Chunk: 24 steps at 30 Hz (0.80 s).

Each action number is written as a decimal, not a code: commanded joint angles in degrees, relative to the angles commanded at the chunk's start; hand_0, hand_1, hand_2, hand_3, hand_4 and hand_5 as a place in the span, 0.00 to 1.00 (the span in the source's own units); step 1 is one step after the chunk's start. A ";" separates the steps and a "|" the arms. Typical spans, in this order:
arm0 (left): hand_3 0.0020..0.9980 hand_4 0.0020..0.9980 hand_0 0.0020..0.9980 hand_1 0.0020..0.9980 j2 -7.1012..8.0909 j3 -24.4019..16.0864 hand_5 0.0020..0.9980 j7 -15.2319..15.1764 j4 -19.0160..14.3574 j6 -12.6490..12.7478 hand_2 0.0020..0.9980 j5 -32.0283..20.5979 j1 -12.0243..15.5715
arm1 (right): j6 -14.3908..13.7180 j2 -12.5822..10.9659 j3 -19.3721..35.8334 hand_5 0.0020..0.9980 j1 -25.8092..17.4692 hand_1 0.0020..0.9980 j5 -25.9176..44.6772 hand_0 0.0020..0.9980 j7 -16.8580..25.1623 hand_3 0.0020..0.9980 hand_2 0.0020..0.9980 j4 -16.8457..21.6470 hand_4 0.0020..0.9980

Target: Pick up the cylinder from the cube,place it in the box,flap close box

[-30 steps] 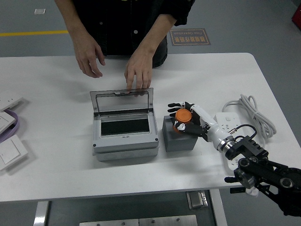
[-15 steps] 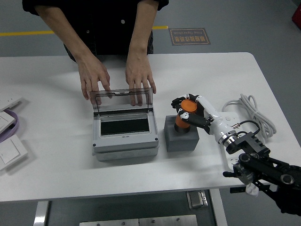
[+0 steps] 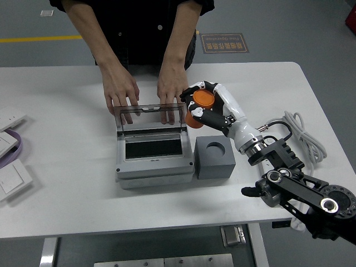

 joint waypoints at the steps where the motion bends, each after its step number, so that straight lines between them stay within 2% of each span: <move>1: 0.62 0.72 0.60 0.51 0.02 0.03 0.20 0.00 -0.01 0.00 0.56 0.00 -0.03 | -0.01 0.16 -0.45 0.00 0.42 0.40 -0.51 0.42 -0.38 0.28 0.43 0.27 0.05; 5: 0.62 0.72 0.60 0.51 0.18 0.20 0.20 0.03 0.00 0.00 0.56 -0.04 -0.15 | 0.43 0.69 -2.41 0.00 2.14 0.40 -2.60 0.42 -2.20 0.28 0.43 0.58 0.05; 6: 0.62 0.72 0.60 0.51 0.23 0.24 0.20 0.03 0.00 0.01 0.56 -0.05 -0.17 | 0.65 0.84 -2.88 0.00 2.55 0.27 -3.16 0.18 -2.72 0.27 0.41 0.42 0.00; 11: 0.62 0.72 0.60 0.51 0.50 0.66 0.20 0.04 0.03 0.01 0.56 -0.28 -0.24 | 2.45 2.09 -5.28 0.00 4.82 0.27 -7.62 0.18 -6.74 0.27 0.41 -1.43 0.00; 12: 0.62 0.72 0.60 0.51 0.54 0.72 0.20 0.04 0.04 0.01 0.56 -0.31 -0.25 | 2.75 2.37 -5.61 0.00 5.21 0.23 -8.58 0.11 -7.60 0.27 0.41 -1.83 0.00; 17: 0.62 0.72 0.60 0.51 0.68 0.95 0.20 0.03 0.10 0.01 0.56 -0.54 -0.24 | 4.31 4.42 -7.42 0.00 7.98 0.23 -14.77 0.11 -13.17 0.27 0.41 -4.00 0.00; 18: 0.62 0.72 0.60 0.51 0.69 1.01 0.20 0.03 0.13 0.01 0.56 -0.65 -0.22 | 4.87 4.85 -7.81 0.00 8.61 0.21 -16.27 0.06 -14.53 0.28 0.41 -4.34 0.00; 24: 0.62 0.72 0.60 0.51 0.64 1.25 0.20 0.04 0.19 0.01 0.56 -1.05 -0.11 | 7.82 7.37 -10.28 0.00 11.78 0.20 -24.85 0.05 -21.61 0.28 0.42 -6.35 0.00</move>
